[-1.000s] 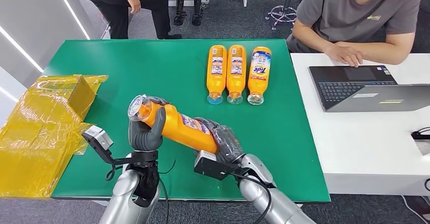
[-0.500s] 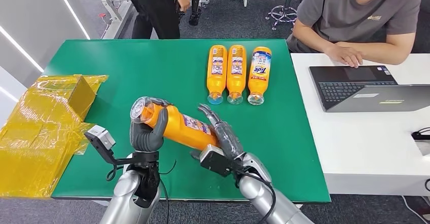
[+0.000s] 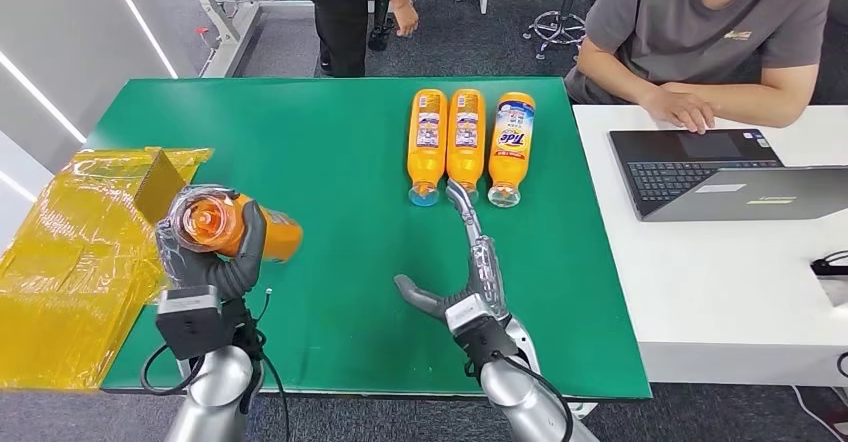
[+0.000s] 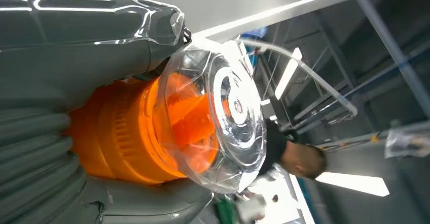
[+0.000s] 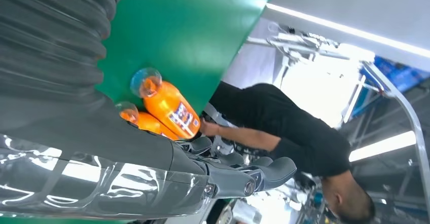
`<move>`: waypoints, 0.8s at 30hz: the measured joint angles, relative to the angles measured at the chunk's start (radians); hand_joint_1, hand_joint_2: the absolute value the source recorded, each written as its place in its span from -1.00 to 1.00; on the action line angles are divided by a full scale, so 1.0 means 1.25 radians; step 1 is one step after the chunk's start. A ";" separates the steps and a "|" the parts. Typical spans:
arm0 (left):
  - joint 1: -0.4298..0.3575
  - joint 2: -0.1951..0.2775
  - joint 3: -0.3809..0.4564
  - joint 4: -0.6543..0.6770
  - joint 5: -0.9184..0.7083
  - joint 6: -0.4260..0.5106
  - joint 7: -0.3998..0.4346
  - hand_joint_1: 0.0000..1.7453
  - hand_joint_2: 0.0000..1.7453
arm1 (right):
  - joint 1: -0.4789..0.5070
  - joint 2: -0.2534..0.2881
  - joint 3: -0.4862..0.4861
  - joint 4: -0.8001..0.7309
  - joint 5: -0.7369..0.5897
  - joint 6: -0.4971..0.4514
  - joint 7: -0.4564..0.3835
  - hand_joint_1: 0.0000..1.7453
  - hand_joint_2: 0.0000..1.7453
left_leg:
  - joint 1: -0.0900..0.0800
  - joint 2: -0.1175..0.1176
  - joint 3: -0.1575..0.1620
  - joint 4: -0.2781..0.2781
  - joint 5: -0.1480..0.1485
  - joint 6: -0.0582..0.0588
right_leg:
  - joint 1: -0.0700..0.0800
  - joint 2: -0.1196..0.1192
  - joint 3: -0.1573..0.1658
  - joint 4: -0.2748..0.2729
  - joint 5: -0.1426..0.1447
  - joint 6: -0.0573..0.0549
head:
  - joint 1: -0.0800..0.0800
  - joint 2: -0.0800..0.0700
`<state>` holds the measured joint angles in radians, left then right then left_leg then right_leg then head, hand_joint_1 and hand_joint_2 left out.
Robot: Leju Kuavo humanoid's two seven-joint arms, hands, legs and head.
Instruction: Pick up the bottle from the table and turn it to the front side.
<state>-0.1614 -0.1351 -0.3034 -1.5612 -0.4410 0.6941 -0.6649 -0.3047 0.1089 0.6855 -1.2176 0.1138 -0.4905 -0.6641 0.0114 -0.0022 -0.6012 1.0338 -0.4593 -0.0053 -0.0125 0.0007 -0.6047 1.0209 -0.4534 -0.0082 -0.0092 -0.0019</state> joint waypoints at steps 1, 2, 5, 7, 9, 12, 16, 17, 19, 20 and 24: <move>0.004 0.010 0.010 -0.006 -0.066 0.002 0.024 1.00 1.00 | 0.004 0.000 0.000 -0.010 -0.001 -0.007 0.000 -1.00 1.00 | 0.000 0.000 0.000 0.000 0.000 0.000 | 0.000 0.000 0.000 0.000 0.000 0.000 | 0.000 0.000; 0.006 0.023 0.020 -0.010 -0.131 0.002 0.054 1.00 1.00 | 0.009 0.000 0.000 -0.021 -0.001 -0.013 0.002 -1.00 1.00 | 0.000 0.000 0.000 0.000 0.000 0.000 | 0.000 0.000 0.000 0.000 0.000 0.000 | 0.000 0.000; 0.004 0.071 0.044 -0.014 -0.246 0.003 0.120 1.00 1.00 | 0.025 -0.001 0.000 -0.049 0.004 -0.024 0.006 -1.00 1.00 | 0.000 0.001 0.000 0.000 0.000 0.000 | 0.000 0.000 0.000 0.000 0.000 0.000 | 0.000 0.000; 0.004 0.096 0.054 -0.014 -0.282 0.003 0.143 1.00 1.00 | 0.032 -0.003 0.000 -0.063 0.007 -0.026 0.008 -1.00 1.00 | 0.000 0.001 0.000 0.000 0.000 0.000 | 0.000 0.000 0.000 0.000 0.000 0.000 | 0.000 0.000; 0.003 0.122 0.058 -0.014 -0.357 -0.011 0.191 1.00 1.00 | 0.039 -0.004 -0.002 -0.075 0.012 -0.022 0.012 -1.00 1.00 | 0.000 0.000 0.000 0.000 0.000 0.000 | 0.000 0.000 0.000 0.000 0.000 0.000 | 0.000 0.000; -0.002 0.173 0.059 -0.014 -0.516 -0.104 0.302 1.00 1.00 | 0.052 -0.004 -0.008 -0.098 0.032 0.000 0.027 -1.00 1.00 | 0.000 0.001 0.000 0.000 0.000 0.000 | 0.000 0.001 0.000 0.000 0.000 0.000 | 0.000 0.000; -0.020 0.240 0.050 0.012 -0.655 -0.203 0.362 1.00 1.00 | 0.063 -0.003 -0.017 -0.126 0.059 0.039 0.045 -1.00 1.00 | 0.000 0.001 0.000 0.000 0.000 0.000 | 0.000 0.001 -0.001 0.000 0.000 0.000 | 0.000 0.000; -0.025 0.252 0.047 0.021 -0.668 -0.206 0.365 1.00 1.00 | 0.064 -0.003 -0.020 -0.131 0.062 0.044 0.047 -1.00 1.00 | 0.000 0.001 0.000 0.000 0.000 0.000 | 0.000 0.001 -0.001 0.000 0.000 0.000 | 0.000 0.000; -0.036 0.267 0.041 0.038 -0.678 -0.212 0.366 1.00 1.00 | 0.066 -0.002 -0.024 -0.138 0.066 0.050 0.048 -1.00 1.00 | 0.000 0.001 0.000 0.000 0.000 0.000 | 0.000 0.001 -0.001 0.000 0.000 0.000 | 0.000 0.000; -0.044 0.273 0.036 0.049 -0.679 -0.219 0.364 1.00 1.00 | 0.068 -0.001 -0.026 -0.142 0.067 0.051 0.047 -1.00 1.00 | 0.000 0.001 0.000 0.000 0.000 0.000 | 0.000 0.001 -0.001 0.000 0.000 0.000 | 0.000 0.000; -0.092 0.298 -0.001 0.130 -0.680 -0.253 0.349 1.00 1.00 | 0.082 0.001 -0.029 -0.170 0.071 0.051 0.032 -1.00 1.00 | 0.000 0.001 0.000 0.000 0.000 0.000 | 0.000 0.001 -0.001 0.000 0.000 0.000 | 0.000 0.000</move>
<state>-0.2759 0.2368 -0.3041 -1.3990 -1.2913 0.3777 -0.2280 -0.2028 0.1102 0.6497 -1.4301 0.2020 -0.4272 -0.6243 0.0112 -0.0010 -0.6009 1.0339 -0.4588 -0.0058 -0.0125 0.0018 -0.6055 1.0209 -0.4532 -0.0085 -0.0089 -0.0019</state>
